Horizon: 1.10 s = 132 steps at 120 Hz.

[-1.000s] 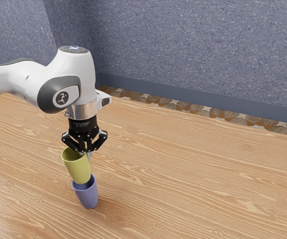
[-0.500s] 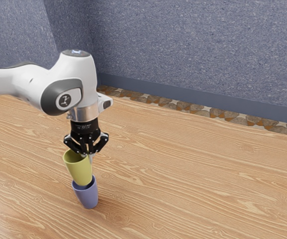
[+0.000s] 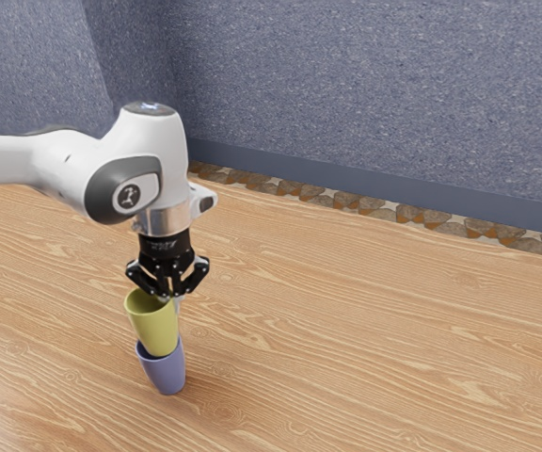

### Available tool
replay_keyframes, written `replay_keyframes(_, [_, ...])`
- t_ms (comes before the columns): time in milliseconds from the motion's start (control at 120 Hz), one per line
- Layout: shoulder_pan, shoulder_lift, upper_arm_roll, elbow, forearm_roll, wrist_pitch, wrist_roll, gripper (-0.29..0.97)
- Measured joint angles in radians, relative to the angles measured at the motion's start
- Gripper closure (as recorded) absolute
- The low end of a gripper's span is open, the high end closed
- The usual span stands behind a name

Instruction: Place the left cup onto the right cup

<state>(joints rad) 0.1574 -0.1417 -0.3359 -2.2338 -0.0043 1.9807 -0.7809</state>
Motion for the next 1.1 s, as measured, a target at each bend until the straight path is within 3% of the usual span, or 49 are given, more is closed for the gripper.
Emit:
replay_keyframes(733, [0.0,0.029,0.0,0.0,0.0,0.028,0.0,0.79])
replay_keyframes(958, [0.0,0.037,0.0,0.0,-0.004,0.04,0.003,0.35])
replay_keyframes(1100, [0.0,0.038,-0.001,0.0,-0.005,0.046,0.005,0.18])
